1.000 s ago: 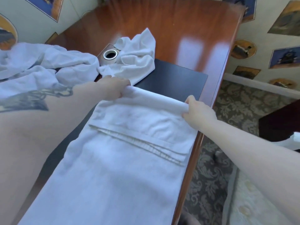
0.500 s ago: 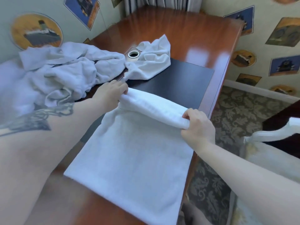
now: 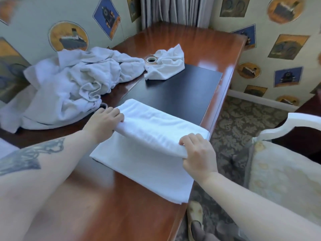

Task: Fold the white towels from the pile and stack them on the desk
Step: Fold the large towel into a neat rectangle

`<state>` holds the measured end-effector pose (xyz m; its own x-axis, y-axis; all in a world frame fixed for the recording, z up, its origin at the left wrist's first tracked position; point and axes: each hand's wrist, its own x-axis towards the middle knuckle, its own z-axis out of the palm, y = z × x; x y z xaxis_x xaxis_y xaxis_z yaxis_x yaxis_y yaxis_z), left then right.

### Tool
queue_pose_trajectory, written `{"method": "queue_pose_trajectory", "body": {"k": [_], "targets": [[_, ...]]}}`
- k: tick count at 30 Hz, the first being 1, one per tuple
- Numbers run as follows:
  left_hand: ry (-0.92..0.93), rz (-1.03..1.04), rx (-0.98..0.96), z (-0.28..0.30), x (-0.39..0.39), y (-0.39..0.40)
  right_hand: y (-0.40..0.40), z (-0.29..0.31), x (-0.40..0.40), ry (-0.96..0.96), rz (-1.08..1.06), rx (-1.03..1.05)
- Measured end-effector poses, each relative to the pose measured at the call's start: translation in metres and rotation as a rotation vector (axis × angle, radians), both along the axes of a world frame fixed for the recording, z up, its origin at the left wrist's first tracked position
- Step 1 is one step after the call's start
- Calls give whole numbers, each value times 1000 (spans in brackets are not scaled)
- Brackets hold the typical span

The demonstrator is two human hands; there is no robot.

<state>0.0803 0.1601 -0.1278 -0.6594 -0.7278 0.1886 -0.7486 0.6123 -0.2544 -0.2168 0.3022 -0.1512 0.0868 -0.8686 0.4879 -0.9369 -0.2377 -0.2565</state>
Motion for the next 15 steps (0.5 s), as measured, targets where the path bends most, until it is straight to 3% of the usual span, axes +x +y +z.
{"method": "queue_pose_trajectory", "body": {"k": [5,9,15], "targets": [[10,-9,-39,-14,15,19,18,-7,11,136,81,-75],[44,7,-56,-7,15,6,10,3,13,84,39,-88],[-88,-153,89,-16,24,8,17,0,9,237,183,65]]}}
